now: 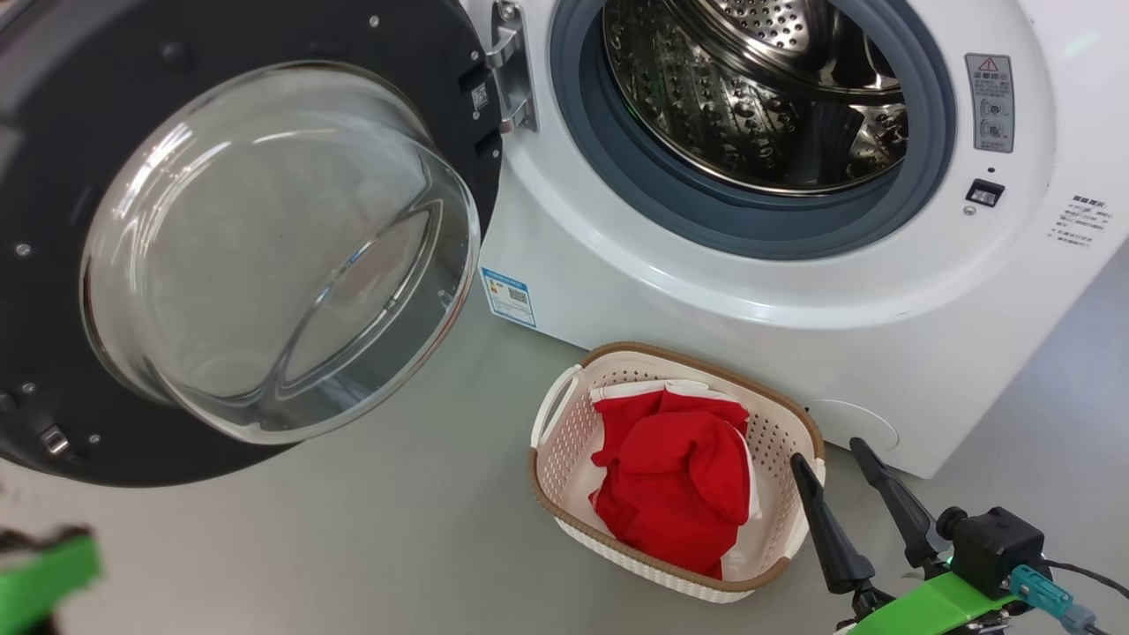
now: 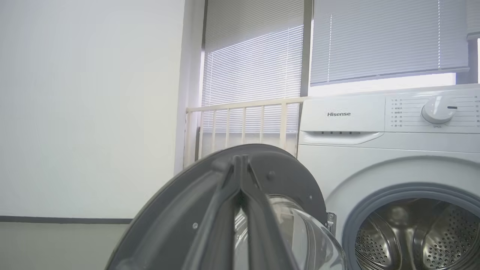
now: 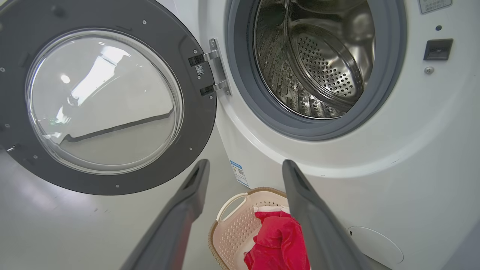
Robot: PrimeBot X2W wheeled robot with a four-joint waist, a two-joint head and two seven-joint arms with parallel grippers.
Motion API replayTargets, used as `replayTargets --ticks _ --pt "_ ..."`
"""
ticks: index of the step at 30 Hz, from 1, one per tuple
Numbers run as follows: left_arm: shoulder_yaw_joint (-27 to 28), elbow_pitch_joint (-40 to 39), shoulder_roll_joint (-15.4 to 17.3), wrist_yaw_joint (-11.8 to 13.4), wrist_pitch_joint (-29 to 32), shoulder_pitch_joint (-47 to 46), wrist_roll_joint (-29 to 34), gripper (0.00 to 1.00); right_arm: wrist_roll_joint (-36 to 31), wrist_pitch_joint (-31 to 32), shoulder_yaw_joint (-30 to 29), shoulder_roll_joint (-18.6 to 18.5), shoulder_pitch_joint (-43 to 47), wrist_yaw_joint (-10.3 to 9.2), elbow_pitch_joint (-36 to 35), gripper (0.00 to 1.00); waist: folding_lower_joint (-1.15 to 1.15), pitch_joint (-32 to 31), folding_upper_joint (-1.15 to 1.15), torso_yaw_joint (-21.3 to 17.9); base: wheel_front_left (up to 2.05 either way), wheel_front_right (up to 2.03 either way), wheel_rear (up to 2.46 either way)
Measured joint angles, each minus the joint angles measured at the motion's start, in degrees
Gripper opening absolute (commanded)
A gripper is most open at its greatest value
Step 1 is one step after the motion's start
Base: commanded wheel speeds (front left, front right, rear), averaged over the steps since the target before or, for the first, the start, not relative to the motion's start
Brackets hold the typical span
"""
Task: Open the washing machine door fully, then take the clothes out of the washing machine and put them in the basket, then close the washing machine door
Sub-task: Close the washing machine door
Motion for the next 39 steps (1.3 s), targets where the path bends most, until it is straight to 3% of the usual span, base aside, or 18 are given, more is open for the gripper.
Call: replayTargets --ticks 4,8,12,14,19,25,35,39 --pt "5.1 1.1 5.22 -1.36 -0.05 -8.53 0.22 0.0 -0.09 0.0 -0.31 0.13 0.2 0.0 -0.3 1.0 0.0 0.56 0.0 0.0 0.0 0.0 0.0" --pt "6.9 7.27 10.63 -1.79 -0.07 -16.35 -2.64 0.0 -0.15 0.0 -1.18 0.15 0.33 0.0 -0.52 1.0 0.0 1.2 0.0 0.07 0.0 0.0 0.0" --pt "6.94 19.68 15.5 -1.8 0.25 -22.46 -12.07 0.0 -0.18 0.0 -1.63 0.22 0.66 0.0 -0.7 1.0 0.0 1.47 0.0 0.11 0.0 0.0 0.0" --pt "7.24 27.39 17.86 -1.8 3.15 -25.52 -18.3 0.0 -0.52 0.0 -1.77 0.32 0.66 0.0 -0.9 1.0 0.0 1.74 0.0 0.12 0.0 0.0 0.0" --pt "6.14 43.07 23.73 -1.81 10.5 -31.96 -26.29 0.0 -0.68 0.0 -2.42 0.12 0.65 0.0 -1.4 1.0 0.0 2.79 0.0 0.2 0.0 0.0 0.0" --pt "4.17 56.98 26.49 -1.8 26.07 -37.47 -37.77 0.0 -1.04 0.0 -3.2 -0.31 0.59 0.0 -1.71 1.0 0.0 4.46 0.0 0.09 0.0 0.0 0.0" --pt "3.14 64.0 28.53 -1.81 41.62 -39.67 -46.81 0.0 -1.1 0.0 -3.2 -1.21 0.3 0.0 -1.77 1.0 0.0 6.12 0.0 -1.18 0.0 0.0 0.0" --pt "0.68 63.23 29.27 -1.81 45.56 -39.55 -47.97 0.0 -1.1 0.0 -3.31 -1.33 -0.47 0.0 -1.79 1.0 0.0 6.37 0.0 -1.72 0.0 0.0 0.0"
